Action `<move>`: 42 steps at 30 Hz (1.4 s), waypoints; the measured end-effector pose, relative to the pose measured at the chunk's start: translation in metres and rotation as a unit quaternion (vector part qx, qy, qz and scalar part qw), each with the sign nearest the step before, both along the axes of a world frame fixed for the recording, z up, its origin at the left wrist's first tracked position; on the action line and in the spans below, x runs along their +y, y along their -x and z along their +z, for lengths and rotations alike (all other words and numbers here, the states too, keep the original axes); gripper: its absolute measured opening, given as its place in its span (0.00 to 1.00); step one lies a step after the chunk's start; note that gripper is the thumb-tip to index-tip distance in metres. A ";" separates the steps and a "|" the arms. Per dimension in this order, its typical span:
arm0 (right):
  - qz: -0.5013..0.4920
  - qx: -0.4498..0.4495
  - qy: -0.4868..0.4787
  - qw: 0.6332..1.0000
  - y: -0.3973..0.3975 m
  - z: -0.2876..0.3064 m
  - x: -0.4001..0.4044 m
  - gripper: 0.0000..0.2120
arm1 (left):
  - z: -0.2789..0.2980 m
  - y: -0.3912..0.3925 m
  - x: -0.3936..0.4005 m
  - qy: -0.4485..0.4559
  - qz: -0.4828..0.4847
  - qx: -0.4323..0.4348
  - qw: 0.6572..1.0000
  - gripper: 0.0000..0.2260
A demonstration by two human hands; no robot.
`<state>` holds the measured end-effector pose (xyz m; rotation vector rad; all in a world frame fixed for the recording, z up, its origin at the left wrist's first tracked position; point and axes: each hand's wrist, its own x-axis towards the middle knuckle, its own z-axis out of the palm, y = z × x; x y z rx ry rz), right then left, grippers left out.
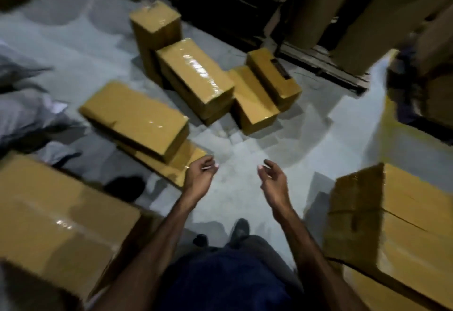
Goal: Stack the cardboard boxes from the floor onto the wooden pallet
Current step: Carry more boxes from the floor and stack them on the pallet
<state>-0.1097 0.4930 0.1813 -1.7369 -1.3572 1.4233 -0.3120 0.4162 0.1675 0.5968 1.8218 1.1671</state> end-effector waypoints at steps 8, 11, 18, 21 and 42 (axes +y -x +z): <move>0.127 0.029 0.031 0.991 0.040 -0.013 0.067 0.21 | 0.003 0.020 0.027 0.039 0.100 0.022 0.994 0.19; 0.153 0.035 0.045 0.987 0.060 -0.018 0.097 0.21 | 0.006 0.018 0.026 0.050 0.153 0.026 0.987 0.17; 0.242 0.052 0.093 0.965 0.120 -0.034 0.128 0.20 | -0.001 0.023 0.001 0.071 0.245 0.036 0.966 0.19; 0.280 0.047 0.100 0.954 0.145 -0.038 0.134 0.20 | -0.014 0.036 -0.002 0.078 0.287 0.029 0.954 0.19; 0.432 -0.173 0.030 0.885 0.366 -0.095 0.231 0.24 | -0.124 0.262 0.069 0.144 0.341 -0.056 0.927 0.21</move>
